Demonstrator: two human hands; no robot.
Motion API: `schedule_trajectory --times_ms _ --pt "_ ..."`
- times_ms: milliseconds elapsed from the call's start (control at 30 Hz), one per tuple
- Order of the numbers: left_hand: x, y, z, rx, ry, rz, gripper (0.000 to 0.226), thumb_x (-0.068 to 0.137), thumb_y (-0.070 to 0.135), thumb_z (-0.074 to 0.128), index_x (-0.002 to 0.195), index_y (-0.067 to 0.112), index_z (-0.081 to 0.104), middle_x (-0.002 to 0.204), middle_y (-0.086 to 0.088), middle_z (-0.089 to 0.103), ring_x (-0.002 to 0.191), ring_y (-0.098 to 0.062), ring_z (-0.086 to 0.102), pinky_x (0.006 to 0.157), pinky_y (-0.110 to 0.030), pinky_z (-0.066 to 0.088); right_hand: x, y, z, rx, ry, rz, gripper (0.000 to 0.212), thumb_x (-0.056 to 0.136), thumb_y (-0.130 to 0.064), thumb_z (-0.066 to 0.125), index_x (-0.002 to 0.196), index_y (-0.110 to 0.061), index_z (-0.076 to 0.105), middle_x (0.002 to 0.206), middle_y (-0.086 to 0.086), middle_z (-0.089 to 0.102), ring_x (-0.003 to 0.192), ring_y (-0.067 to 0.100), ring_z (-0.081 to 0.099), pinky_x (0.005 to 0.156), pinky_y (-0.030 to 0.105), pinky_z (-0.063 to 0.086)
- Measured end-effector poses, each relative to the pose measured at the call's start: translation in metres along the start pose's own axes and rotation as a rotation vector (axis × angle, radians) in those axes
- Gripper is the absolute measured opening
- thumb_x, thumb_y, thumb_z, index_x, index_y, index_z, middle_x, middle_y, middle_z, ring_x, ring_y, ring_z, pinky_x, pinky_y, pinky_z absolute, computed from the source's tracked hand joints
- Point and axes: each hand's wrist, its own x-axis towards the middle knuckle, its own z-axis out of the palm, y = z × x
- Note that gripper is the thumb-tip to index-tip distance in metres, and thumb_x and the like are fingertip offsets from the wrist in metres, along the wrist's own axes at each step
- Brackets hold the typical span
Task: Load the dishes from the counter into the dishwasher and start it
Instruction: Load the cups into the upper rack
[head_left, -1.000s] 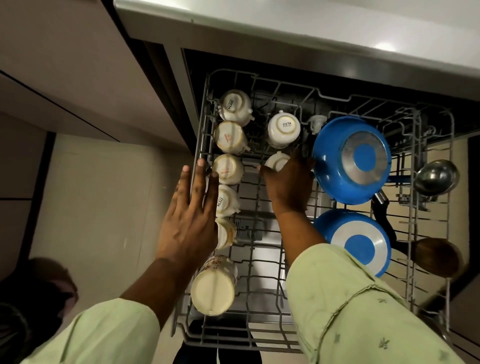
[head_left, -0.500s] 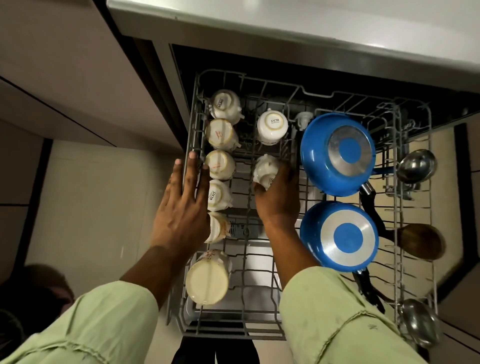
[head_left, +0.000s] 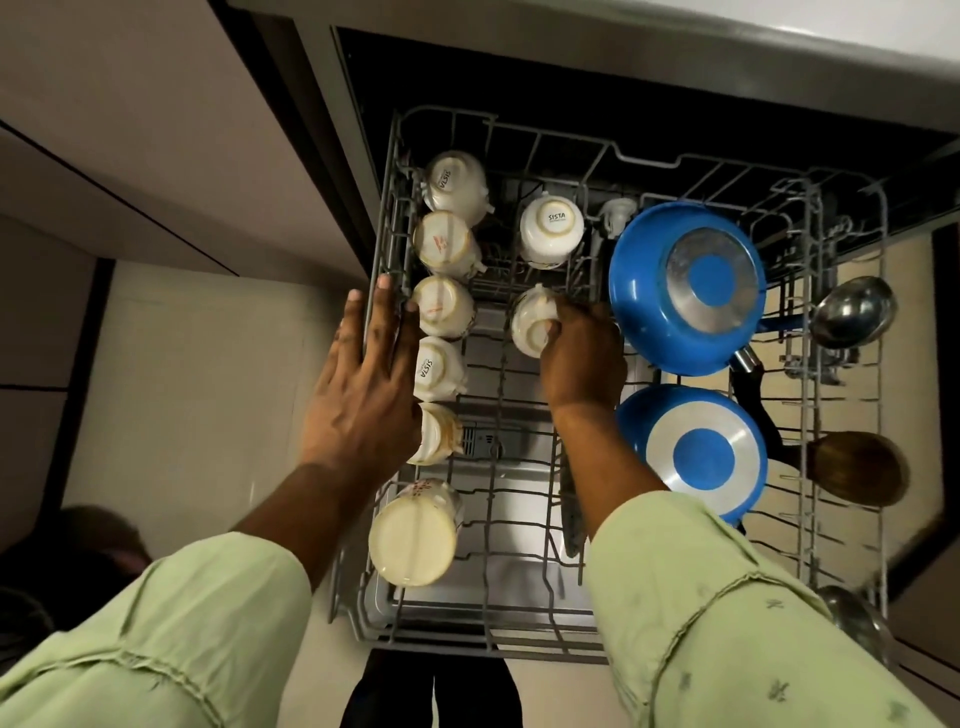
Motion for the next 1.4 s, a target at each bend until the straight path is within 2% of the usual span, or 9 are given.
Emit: schedule_trajectory --times_ms 200,300,367,500,600,800,1067,1233,1400 --pt "0.001 -0.002 0.005 -0.012 -0.038 -0.004 0.095 0.087 0.017 0.063 0.159 0.009 0.001 0.163 -0.017 -0.013 0.150 -0.040 -0.009 0.120 -0.049 0.004 0.009 -0.007 -0.005 0.144 0.129 0.030 0.026 0.099 -0.022 0.052 0.123 -0.012 0.054 0.125 0.012 0.055 0.112 0.032 0.056 0.075 0.037 0.043" --pt "0.001 -0.002 0.007 -0.016 -0.050 -0.006 0.094 0.088 0.018 0.063 0.159 0.010 0.001 0.163 -0.017 -0.014 0.151 -0.039 -0.010 0.121 -0.051 0.007 0.017 -0.009 -0.007 0.136 0.142 -0.036 0.022 0.099 -0.018 0.050 0.116 -0.010 0.061 0.122 0.015 0.056 0.110 0.033 0.056 0.080 0.038 0.045" --pt "0.001 -0.003 0.008 -0.020 -0.060 -0.007 0.094 0.088 0.019 0.063 0.159 0.009 0.002 0.163 -0.017 -0.013 0.151 -0.039 -0.010 0.122 -0.053 0.010 0.017 -0.008 -0.006 0.097 0.120 -0.091 0.026 0.098 -0.020 0.051 0.119 -0.011 0.064 0.125 0.014 0.057 0.115 0.033 0.054 0.084 0.037 0.046" --pt "0.002 -0.002 0.008 -0.008 -0.071 -0.011 0.096 0.086 0.023 0.067 0.159 0.009 0.006 0.163 -0.018 -0.011 0.151 -0.040 -0.007 0.121 -0.054 0.014 0.011 -0.004 0.001 0.119 0.095 -0.144 0.042 0.086 -0.033 0.069 0.122 -0.013 0.062 0.125 0.012 0.061 0.118 0.034 0.052 0.091 0.042 0.049" --pt "0.001 -0.001 0.008 -0.015 -0.040 -0.021 0.096 0.083 0.022 0.071 0.158 0.008 0.012 0.163 -0.016 -0.008 0.150 -0.040 -0.004 0.119 -0.052 0.013 0.009 -0.002 0.002 0.132 0.090 -0.161 0.054 0.077 -0.028 0.078 0.125 -0.013 0.058 0.124 0.013 0.060 0.117 0.035 0.053 0.091 0.046 0.050" --pt "0.001 -0.002 0.007 -0.027 -0.042 -0.018 0.094 0.084 0.019 0.066 0.158 0.008 0.009 0.163 -0.016 -0.008 0.150 -0.040 -0.004 0.119 -0.053 0.015 0.009 -0.004 0.005 0.116 0.091 -0.160 0.080 0.071 -0.020 0.080 0.141 -0.013 0.042 0.135 0.017 0.050 0.124 0.038 0.047 0.096 0.049 0.047" --pt "0.001 -0.001 0.007 -0.006 -0.047 -0.011 0.093 0.086 0.018 0.062 0.158 0.009 0.004 0.163 -0.017 -0.010 0.150 -0.040 -0.007 0.121 -0.050 0.009 0.009 -0.001 0.006 0.085 0.065 -0.153 0.089 0.071 -0.029 0.084 0.146 -0.018 0.038 0.141 0.015 0.046 0.130 0.036 0.042 0.099 0.047 0.044" --pt "0.001 -0.002 0.007 0.019 -0.071 -0.007 0.092 0.089 0.019 0.059 0.158 0.009 0.000 0.163 -0.019 -0.012 0.150 -0.041 -0.010 0.122 -0.052 0.008 0.003 0.001 0.007 0.087 0.110 -0.167 0.079 0.071 -0.018 0.084 0.140 -0.015 0.046 0.140 0.015 0.048 0.129 0.037 0.044 0.097 0.051 0.047" --pt "0.001 -0.001 0.006 0.009 -0.029 -0.008 0.093 0.086 0.016 0.062 0.159 0.009 0.004 0.162 -0.016 -0.010 0.150 -0.041 -0.006 0.120 -0.050 0.006 -0.005 0.003 0.009 0.105 0.127 -0.128 0.081 0.072 -0.020 0.083 0.142 -0.015 0.043 0.143 0.015 0.045 0.129 0.037 0.043 0.094 0.051 0.048"
